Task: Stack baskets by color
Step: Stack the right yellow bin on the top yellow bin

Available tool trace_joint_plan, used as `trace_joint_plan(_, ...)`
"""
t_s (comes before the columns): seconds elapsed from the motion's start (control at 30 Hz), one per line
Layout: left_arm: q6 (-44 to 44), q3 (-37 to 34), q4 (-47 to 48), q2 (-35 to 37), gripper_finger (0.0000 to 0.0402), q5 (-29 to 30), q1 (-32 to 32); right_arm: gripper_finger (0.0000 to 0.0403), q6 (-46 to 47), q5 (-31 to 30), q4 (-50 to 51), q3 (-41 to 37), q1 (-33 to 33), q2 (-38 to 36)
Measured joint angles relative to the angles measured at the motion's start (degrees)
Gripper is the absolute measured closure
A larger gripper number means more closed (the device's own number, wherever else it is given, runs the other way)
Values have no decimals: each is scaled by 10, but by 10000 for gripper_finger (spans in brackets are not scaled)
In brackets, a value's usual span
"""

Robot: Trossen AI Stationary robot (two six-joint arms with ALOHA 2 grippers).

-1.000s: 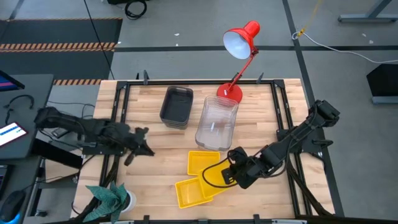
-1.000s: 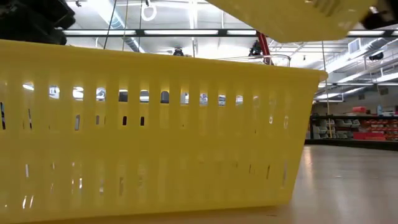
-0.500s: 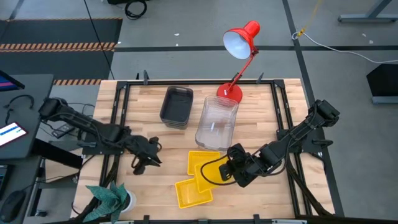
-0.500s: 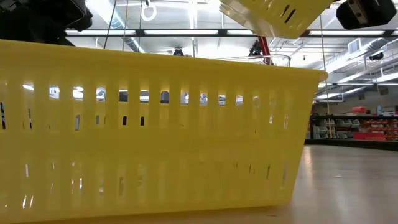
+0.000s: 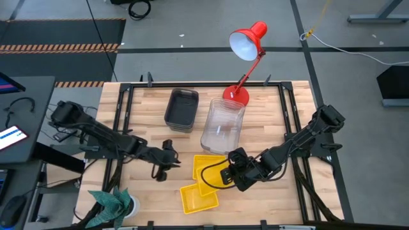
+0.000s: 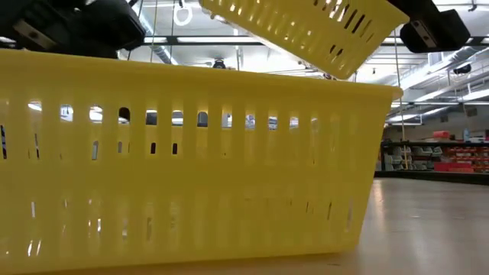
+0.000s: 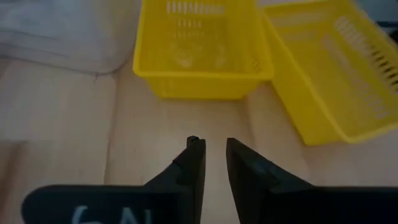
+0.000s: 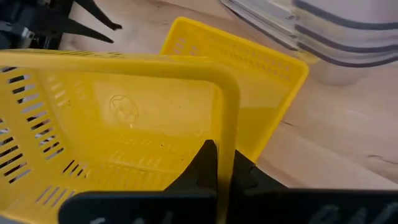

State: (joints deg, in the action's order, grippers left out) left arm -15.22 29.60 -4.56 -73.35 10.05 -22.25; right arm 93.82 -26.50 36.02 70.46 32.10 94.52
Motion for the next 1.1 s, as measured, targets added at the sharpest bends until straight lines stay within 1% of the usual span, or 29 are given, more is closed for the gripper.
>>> trace_joint_plan(0.17,9,0,-67,-63,343,28,9,403,8,-9,17,0,0,0)
trace_joint_plan(0.33,9,1,-138,-122,349,28,19,402,15,-15,28,0,0,1)
trace_joint_plan(0.53,11,23,-169,-178,349,29,19,402,23,-8,52,0,6,1)
trace_joint_plan(0.7,29,47,-219,-229,349,42,20,402,37,-4,79,-1,16,1)
trace_joint_plan(0.9,51,97,-217,-279,349,44,22,402,43,7,96,-1,28,1)
trace_joint_plan(1.1,70,152,-218,-324,349,43,22,402,57,21,134,-1,39,0)
